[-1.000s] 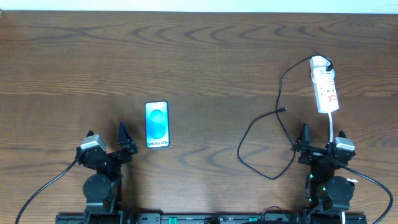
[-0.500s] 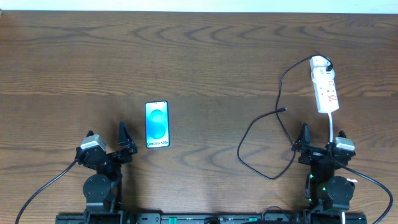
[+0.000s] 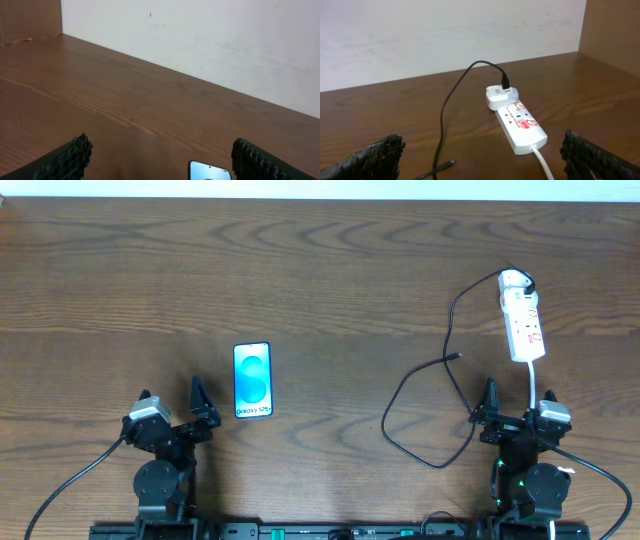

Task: Plug charger to phone and switch on socket

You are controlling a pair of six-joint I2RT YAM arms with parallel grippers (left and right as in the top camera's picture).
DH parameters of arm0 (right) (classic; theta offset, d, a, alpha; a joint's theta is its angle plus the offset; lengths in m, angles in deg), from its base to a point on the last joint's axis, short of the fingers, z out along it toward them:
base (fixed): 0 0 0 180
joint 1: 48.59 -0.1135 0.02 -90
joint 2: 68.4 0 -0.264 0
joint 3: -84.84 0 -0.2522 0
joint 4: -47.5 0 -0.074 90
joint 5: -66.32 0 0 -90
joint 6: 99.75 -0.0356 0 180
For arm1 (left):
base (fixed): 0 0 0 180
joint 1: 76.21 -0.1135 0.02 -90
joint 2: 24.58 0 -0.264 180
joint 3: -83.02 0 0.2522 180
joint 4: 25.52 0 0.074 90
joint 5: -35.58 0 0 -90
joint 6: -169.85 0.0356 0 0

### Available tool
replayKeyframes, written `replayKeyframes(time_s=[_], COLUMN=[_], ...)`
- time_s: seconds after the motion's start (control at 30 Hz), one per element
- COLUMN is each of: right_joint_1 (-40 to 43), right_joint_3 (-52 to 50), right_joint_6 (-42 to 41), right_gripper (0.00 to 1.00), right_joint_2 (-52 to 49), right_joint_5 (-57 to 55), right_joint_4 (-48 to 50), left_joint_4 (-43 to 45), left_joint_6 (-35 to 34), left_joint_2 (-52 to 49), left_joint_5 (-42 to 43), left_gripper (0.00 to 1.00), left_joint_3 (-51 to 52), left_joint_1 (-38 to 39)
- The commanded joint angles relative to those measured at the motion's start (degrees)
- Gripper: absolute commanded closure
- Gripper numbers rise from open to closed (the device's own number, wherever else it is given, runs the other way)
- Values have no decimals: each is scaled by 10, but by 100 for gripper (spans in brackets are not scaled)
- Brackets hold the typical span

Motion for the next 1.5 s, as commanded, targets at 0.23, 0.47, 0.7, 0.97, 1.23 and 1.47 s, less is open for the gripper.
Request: replayKeyframes(time_s=[0.23, 0.47, 0.7, 0.97, 1.23, 1.47], right_joint_1=[-1, -1, -1, -1, -1, -1], right_joint_3=[-1, -1, -1, -1, -1, -1], right_joint_6=[4, 4, 4, 4, 4, 4], right_gripper=[1, 1, 1, 1, 1, 1], right_joint_2=[3, 3, 3, 3, 3, 3], right_joint_5=[-5, -5, -5, -5, -5, -5], right_joint_4=[-1, -1, -1, -1, -1, -1], left_joint_4=[-20, -18, -19, -7, -10, -38], left_joint_6=[8, 8, 8, 5, 5, 5], left_joint_2=[0, 0, 0, 0, -23, -136], left_joint_5=[3, -6, 11, 26, 64, 87], left_gripper=[9, 8, 8, 8, 8, 8], left_joint_3=[13, 13, 13, 13, -19, -113], left_joint_1=[-4, -3, -4, -3, -3, -3])
